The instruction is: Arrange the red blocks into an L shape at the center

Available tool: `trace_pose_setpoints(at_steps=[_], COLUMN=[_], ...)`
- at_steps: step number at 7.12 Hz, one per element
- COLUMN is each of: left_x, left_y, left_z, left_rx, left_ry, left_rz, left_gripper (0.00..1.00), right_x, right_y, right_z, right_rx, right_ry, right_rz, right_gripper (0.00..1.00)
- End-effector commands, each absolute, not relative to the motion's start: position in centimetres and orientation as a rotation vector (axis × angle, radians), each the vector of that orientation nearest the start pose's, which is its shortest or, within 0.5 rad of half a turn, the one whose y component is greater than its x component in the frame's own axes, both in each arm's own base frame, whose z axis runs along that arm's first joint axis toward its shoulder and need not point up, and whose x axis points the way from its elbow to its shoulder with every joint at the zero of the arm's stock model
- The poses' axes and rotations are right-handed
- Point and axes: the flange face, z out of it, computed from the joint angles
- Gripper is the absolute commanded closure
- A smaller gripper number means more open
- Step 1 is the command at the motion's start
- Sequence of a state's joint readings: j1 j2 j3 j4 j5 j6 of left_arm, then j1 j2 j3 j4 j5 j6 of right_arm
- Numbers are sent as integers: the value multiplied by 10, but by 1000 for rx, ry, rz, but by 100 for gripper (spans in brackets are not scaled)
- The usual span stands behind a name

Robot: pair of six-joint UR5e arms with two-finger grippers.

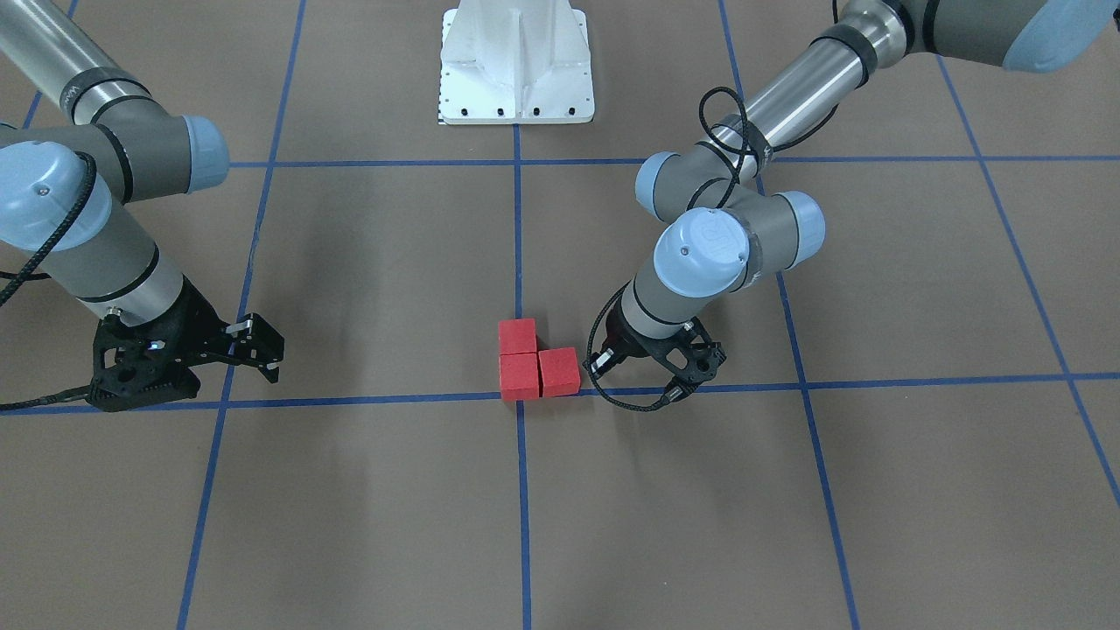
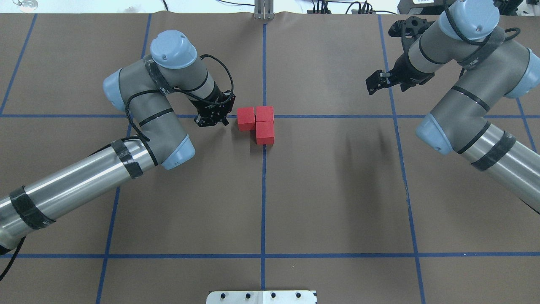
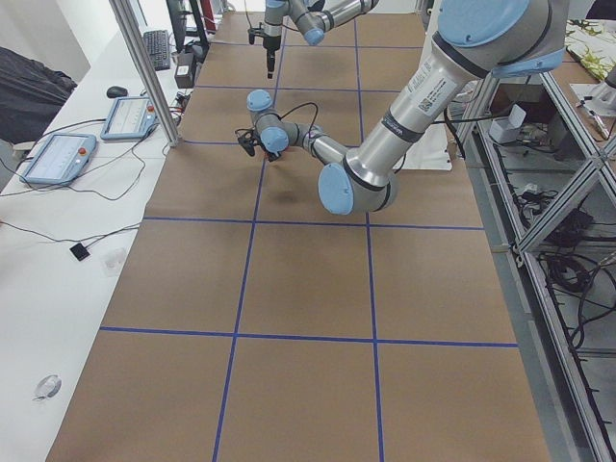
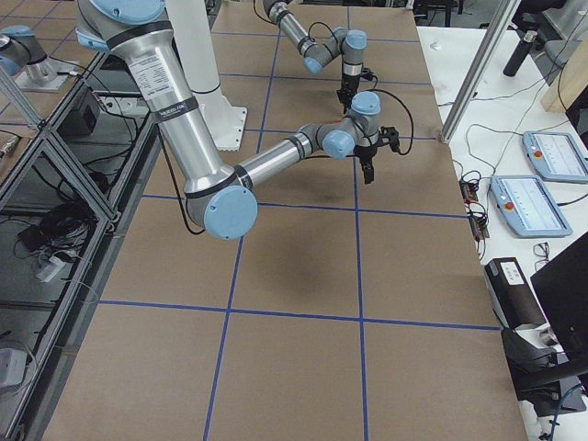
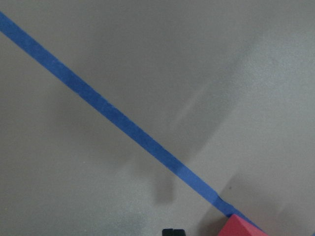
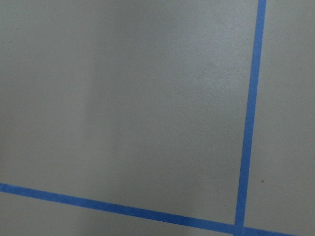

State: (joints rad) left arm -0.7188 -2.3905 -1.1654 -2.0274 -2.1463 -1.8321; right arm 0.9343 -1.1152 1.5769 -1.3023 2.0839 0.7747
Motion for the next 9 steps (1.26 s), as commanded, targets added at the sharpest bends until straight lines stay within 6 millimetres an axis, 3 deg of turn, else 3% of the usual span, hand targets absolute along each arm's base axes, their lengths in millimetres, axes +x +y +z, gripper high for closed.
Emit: trace_pose_setpoints(at_steps=[1, 3, 5, 9], left_x=[558, 569, 572, 551], left_y=[-583, -586, -586, -606], left_z=[260, 244, 242, 250], left_rx=[-338, -355, -355, -335], left_ry=[976, 978, 975, 967], left_rz=[-633, -651, -650, -672], left_gripper=[100, 100, 100, 100], right_x=[-326, -324, -324, -324], right_y=[-591, -591, -591, -592], right_z=[368, 371, 371, 371], right_rx=[222, 220, 219, 219], right_ry=[-838, -834, -834, -834], right_rz=[-55, -53, -52, -49], right_gripper=[1, 1, 1, 1])
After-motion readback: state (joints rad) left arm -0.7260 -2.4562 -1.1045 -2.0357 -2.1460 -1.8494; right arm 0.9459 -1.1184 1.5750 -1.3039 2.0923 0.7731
